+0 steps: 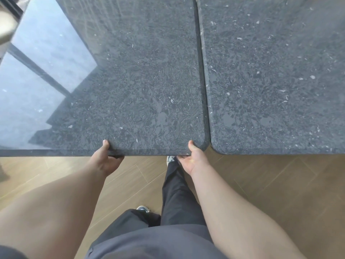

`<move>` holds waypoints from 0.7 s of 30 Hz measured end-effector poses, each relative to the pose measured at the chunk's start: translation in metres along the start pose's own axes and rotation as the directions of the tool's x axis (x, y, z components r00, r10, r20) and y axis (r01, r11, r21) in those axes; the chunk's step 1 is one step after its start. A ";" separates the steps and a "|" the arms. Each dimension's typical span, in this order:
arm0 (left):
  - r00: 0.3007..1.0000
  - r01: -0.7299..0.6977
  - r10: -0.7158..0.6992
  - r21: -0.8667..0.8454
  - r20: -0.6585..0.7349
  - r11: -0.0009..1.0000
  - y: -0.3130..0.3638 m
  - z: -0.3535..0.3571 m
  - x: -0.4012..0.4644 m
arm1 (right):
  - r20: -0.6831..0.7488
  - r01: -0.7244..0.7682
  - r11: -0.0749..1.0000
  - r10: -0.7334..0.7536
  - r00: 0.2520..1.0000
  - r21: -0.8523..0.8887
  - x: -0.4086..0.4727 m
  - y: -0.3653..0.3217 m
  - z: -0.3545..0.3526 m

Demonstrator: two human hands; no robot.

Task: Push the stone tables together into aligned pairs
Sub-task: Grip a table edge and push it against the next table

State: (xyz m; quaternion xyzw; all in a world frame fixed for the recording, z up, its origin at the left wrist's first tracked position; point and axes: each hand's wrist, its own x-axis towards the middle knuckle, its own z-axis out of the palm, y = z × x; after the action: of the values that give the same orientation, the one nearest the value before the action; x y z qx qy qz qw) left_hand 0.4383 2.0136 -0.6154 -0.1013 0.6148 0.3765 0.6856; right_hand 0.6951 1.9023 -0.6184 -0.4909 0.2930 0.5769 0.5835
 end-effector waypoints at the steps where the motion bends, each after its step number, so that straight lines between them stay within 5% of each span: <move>1: 1.000 -0.001 0.001 -0.009 0.012 1.000 0.000 -0.001 0.000 | -0.001 0.007 1.000 -0.007 1.000 0.004 -0.002 0.001 0.000; 7: 0.997 -0.018 0.019 -0.015 0.071 1.000 0.002 -0.005 -0.005 | -0.036 0.059 0.998 -0.058 0.998 0.037 -0.021 0.004 0.014; 14: 0.970 0.136 -0.132 -0.007 0.206 0.991 0.023 -0.031 -0.030 | -0.120 0.194 0.979 -0.184 0.976 0.070 -0.041 0.036 0.021; 21: 0.974 -0.009 -0.030 0.171 0.222 0.985 0.091 -0.079 -0.081 | -0.122 0.209 0.978 -0.209 0.970 -0.012 -0.090 0.072 0.037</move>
State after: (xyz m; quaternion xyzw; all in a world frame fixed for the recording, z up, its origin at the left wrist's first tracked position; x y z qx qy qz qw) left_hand 0.3226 1.9969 -0.5290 -0.0023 0.5630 0.3275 0.7588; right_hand 0.6029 1.8910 -0.5406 -0.5532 0.2752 0.4808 0.6222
